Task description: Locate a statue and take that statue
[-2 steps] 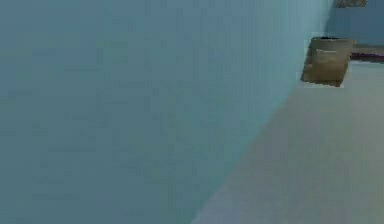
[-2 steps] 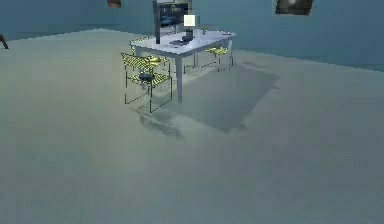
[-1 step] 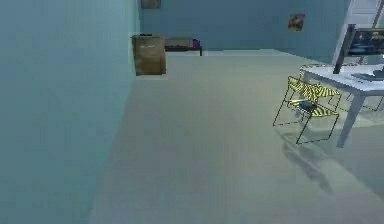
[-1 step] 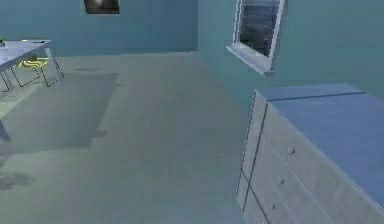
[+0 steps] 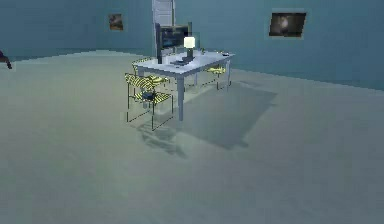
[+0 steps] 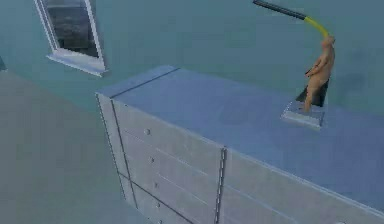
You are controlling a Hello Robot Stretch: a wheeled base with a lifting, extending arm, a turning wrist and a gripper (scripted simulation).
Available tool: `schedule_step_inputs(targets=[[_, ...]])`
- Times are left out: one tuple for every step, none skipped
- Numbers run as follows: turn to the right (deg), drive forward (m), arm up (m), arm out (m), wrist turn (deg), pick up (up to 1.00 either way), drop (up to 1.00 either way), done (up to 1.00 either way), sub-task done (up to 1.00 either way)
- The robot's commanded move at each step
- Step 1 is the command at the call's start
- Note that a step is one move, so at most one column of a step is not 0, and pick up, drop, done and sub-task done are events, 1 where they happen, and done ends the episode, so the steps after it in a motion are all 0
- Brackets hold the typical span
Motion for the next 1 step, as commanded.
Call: schedule_step_inputs(targets=[[27.0, 0.00, 0.00, 0.00, 0.0, 0.00, 0.00, 0.00, 0.00]])
